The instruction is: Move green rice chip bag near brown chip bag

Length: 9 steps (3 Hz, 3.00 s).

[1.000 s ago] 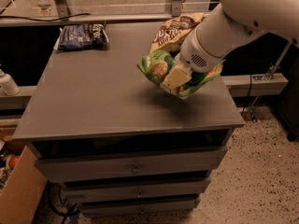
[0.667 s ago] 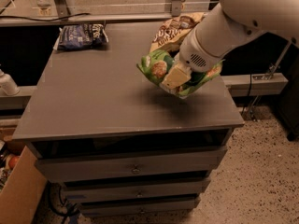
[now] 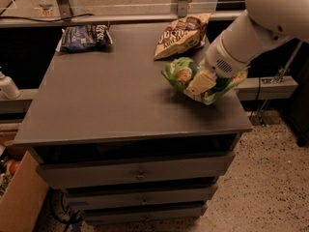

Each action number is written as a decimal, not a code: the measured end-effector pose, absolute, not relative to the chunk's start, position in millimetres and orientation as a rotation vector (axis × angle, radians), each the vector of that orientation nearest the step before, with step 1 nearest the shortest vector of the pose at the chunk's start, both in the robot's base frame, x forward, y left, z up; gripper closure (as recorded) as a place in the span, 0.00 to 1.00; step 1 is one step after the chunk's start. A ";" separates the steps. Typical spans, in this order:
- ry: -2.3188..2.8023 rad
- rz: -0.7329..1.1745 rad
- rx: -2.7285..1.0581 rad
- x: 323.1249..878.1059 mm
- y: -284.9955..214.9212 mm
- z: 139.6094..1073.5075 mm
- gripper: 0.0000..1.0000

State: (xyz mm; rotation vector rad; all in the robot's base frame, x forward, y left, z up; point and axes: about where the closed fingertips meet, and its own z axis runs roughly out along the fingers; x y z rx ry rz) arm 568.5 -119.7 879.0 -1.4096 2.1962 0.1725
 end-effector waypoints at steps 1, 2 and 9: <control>2.216 0.134 -1.389 584.1 -147.5 875.6 1.00; 2.203 0.101 -1.378 606.2 -162.1 876.1 1.00; 2.118 0.113 -1.513 680.0 -135.0 843.9 0.37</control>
Offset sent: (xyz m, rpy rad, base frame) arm 0.0698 -0.0631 -0.0012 -0.0403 -0.0756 -0.0511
